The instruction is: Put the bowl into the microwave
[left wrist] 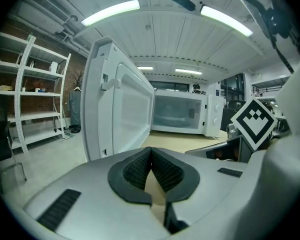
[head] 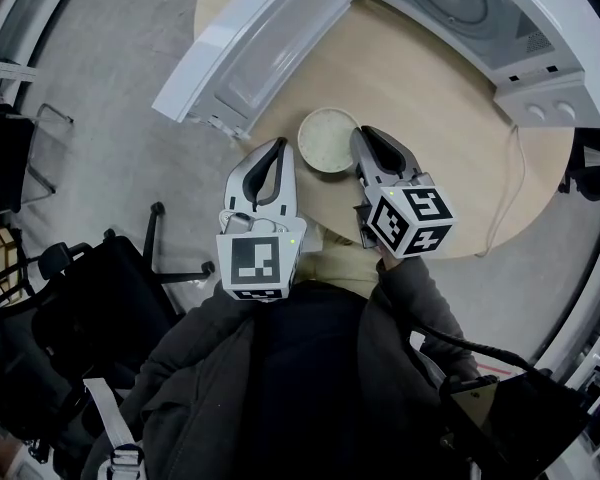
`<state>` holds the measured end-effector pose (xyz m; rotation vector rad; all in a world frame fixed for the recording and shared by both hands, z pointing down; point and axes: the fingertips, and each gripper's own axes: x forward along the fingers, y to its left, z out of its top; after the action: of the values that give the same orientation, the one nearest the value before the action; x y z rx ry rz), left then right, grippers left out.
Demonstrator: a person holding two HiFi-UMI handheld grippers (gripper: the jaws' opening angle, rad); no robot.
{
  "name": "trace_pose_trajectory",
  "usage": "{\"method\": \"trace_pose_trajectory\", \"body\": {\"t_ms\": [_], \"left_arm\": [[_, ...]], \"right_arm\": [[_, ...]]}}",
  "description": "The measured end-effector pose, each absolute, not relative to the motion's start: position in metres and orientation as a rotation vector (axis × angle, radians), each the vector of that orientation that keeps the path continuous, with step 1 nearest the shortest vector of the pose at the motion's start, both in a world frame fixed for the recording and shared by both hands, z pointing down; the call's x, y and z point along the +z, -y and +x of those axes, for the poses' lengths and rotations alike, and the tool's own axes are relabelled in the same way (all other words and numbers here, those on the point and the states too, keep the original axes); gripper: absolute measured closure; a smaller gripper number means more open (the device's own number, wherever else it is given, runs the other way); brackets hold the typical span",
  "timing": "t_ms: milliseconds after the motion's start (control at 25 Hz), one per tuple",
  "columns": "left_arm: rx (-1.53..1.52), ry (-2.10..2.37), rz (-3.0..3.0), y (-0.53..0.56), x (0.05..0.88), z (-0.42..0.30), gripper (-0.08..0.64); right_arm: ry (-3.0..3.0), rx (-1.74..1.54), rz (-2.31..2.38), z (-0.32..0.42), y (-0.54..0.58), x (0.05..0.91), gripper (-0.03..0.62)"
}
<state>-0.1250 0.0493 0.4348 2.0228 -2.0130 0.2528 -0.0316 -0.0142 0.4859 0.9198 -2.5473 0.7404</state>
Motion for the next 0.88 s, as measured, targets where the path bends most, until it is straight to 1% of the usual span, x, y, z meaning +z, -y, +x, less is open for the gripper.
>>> {"method": "trace_pose_trajectory", "body": {"t_ms": [160, 400, 880], "left_arm": [[0.261, 2.011, 2.004, -0.049, 0.437, -0.126, 0.551], [0.266, 2.015, 1.968, -0.050, 0.443, -0.129, 0.551], [0.279, 2.007, 1.947, -0.050, 0.453, -0.125, 0.551]], "right_arm": [[2.530, 0.751, 0.882, -0.034, 0.016, 0.487, 0.545], [2.527, 0.663, 0.862, -0.039, 0.018, 0.485, 0.565], [2.555, 0.698, 0.906, -0.031, 0.025, 0.480, 0.571]]}}
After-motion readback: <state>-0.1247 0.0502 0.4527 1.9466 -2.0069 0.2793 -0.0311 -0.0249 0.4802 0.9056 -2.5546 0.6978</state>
